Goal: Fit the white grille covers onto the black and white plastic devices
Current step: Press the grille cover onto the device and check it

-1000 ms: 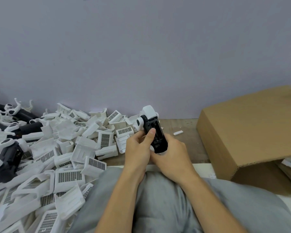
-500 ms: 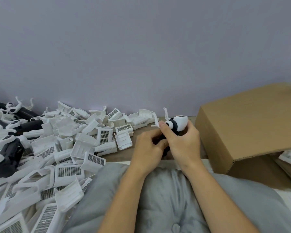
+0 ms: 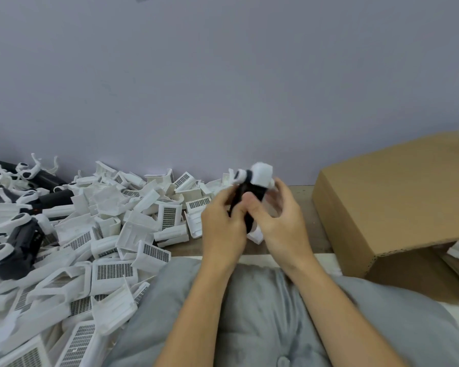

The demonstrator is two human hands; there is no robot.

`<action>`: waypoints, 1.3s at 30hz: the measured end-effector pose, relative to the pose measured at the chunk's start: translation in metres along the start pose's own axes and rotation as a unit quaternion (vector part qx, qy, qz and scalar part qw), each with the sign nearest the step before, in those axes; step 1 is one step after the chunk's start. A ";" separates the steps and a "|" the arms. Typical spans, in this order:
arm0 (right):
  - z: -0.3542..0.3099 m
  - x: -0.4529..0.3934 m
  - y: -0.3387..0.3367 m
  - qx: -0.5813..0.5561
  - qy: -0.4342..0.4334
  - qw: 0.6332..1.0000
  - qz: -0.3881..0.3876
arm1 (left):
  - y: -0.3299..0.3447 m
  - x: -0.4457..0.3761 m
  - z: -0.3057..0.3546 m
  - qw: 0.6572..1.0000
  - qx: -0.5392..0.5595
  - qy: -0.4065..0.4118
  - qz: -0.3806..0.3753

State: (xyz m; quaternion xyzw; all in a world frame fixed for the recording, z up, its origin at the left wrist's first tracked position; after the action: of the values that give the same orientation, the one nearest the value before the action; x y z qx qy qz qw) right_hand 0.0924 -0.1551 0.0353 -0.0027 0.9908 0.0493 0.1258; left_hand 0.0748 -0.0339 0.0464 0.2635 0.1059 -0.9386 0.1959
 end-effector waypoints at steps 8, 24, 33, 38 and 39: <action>0.019 -0.002 -0.007 0.022 0.144 0.989 0.016 | -0.017 0.003 -0.033 0.790 0.508 -0.290 0.184; 0.019 0.010 0.021 -0.007 0.159 0.974 -0.164 | 0.004 0.012 -0.026 0.883 0.340 -0.322 0.005; 0.019 0.009 0.021 0.018 0.145 0.976 -0.164 | 0.005 0.011 -0.027 0.898 0.322 -0.300 0.016; 0.019 0.011 0.023 -0.013 0.153 0.972 -0.178 | 0.004 0.010 -0.029 0.900 0.323 -0.292 0.019; 0.018 0.011 0.024 -0.016 0.153 0.971 -0.182 | 0.004 0.010 -0.029 0.900 0.323 -0.290 0.017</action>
State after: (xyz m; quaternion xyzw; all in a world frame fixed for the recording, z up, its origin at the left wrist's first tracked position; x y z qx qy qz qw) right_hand 0.0855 -0.1299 0.0171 -0.1926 0.9802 0.0408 -0.0203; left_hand 0.0820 -0.0321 0.0159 0.0300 -0.2697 -0.9525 0.1382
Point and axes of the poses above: each hand's wrist, its own x-axis away from the middle knuckle, its own y-axis out of the palm, z = x × y, the point moved 6 cm from there along -x, towards the middle knuckle, and after that the axes turned 5 degrees about y, right-handed, at the moved point
